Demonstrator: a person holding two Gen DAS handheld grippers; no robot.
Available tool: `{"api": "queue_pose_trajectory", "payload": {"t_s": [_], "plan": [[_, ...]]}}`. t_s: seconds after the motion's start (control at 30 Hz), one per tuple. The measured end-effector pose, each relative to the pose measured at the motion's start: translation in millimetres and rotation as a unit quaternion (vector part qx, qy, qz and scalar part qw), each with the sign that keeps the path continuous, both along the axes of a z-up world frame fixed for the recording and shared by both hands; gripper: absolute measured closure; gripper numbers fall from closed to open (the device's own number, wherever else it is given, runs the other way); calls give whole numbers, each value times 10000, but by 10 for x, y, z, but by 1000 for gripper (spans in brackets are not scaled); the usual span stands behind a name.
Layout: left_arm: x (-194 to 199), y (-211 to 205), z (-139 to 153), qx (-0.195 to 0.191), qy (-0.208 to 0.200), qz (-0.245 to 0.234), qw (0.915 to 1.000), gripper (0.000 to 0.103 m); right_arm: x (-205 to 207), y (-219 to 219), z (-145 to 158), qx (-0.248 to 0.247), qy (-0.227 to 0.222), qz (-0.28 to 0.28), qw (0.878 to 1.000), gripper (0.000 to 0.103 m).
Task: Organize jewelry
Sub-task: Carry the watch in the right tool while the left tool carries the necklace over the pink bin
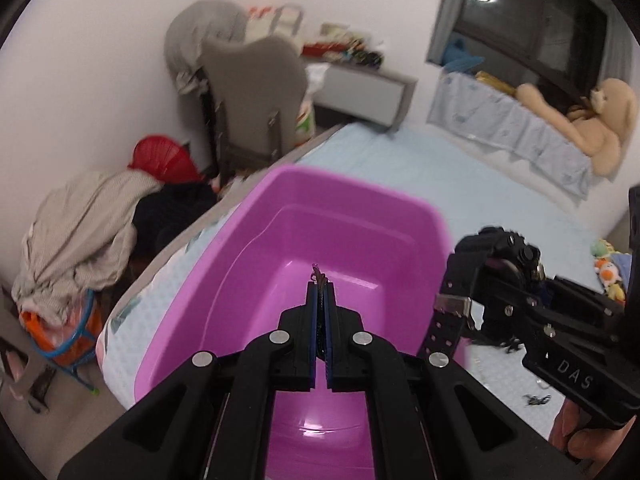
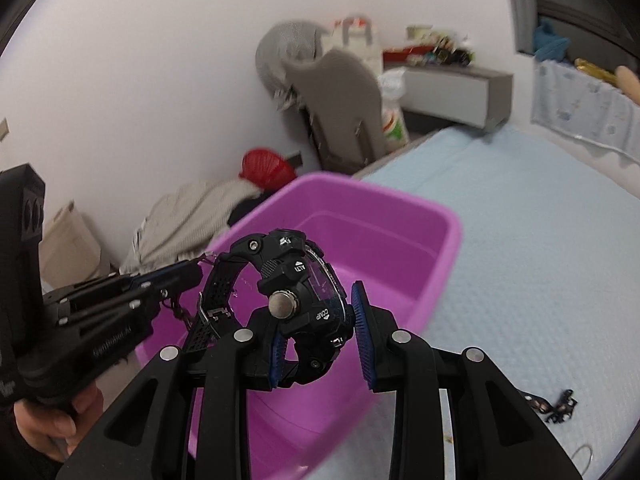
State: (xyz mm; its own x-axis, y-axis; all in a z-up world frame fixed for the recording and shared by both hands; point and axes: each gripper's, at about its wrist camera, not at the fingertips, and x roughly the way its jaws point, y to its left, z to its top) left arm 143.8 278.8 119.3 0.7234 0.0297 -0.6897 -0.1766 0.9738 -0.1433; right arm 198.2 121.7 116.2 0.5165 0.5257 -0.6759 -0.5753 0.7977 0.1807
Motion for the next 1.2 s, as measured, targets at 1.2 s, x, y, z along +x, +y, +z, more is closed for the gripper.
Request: {"api": "queue_pose_trajectory", "payload": {"t_s": [1.2], "plan": [[374, 257, -803, -98, 1511, 386, 9877, 97, 633, 766, -863, -1677, 841, 125, 9822, 71]]}}
